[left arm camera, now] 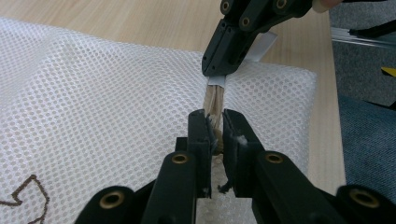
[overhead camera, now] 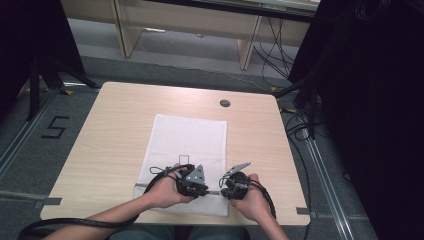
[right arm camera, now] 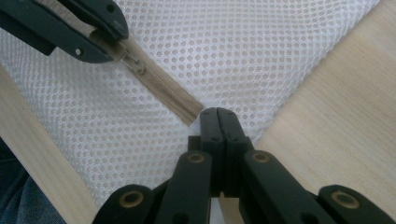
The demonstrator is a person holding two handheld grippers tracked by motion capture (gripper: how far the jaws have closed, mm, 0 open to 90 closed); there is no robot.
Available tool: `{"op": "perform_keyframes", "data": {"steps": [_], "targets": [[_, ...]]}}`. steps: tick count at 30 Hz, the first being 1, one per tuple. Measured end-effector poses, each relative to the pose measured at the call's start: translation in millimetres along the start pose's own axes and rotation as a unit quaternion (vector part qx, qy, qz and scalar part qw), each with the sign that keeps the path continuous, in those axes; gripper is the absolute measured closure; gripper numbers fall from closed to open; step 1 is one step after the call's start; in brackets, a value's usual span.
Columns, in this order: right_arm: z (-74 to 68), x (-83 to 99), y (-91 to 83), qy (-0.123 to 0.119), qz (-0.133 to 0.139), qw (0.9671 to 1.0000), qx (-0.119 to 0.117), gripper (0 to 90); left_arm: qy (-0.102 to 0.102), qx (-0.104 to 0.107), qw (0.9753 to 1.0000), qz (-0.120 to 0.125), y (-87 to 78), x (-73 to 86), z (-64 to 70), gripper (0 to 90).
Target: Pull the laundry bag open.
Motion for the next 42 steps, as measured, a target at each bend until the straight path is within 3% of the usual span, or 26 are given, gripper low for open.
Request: {"op": "perform_keyframes", "data": {"steps": [21, 25, 26, 30, 32, 39, 42], "targets": [[0.4, 0.2, -0.2, -0.001, 0.000, 1.0000, 0.002, 90.0, -0.011, 0.001, 0.9999, 0.006, -5.8, 4.2, -0.3, 81.6], [0.4, 0.2, -0.2, -0.001, 0.000, 1.0000, 0.002, 90.0, -0.002, -0.004, 1.0000, 0.004, -7.2, 4.7, -1.8, 81.6], [0.4, 0.2, -0.2, -0.001, 0.000, 1.0000, 0.002, 90.0, -0.011, 0.000, 0.9999, 0.005, -7.4, 5.2, -1.2, 81.6], [0.4, 0.3, -0.2, -0.002, 0.000, 1.0000, 0.002, 90.0, -0.003, -0.003, 1.0000, 0.006, -7.5, 5.0, -1.8, 81.5], [0.5, 0.3, -0.2, -0.002, 0.000, 1.0000, 0.002, 90.0, -0.010, -0.001, 0.9999, 0.006, -7.2, 5.4, -0.7, 81.6], [0.6, 0.4, -0.2, -0.002, 0.001, 1.0000, 0.002, 90.0, -0.003, -0.004, 1.0000, 0.001, -8.3, 5.5, -1.1, 81.6], [0.6, 0.3, -0.2, -0.002, 0.000, 1.0000, 0.002, 90.0, -0.010, -0.001, 0.9999, 0.005, -9.8, 6.2, -1.3, 81.6]]}}
Point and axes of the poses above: each handheld gripper's, and its own axes: y roughly forward along the jaws, x roughly out of its underside, z roughly to its right, the point moved 2 cm from there along y, roughly forward along the jaws, and after that the axes turned 11 degrees about -z, right-handed, at the moved point
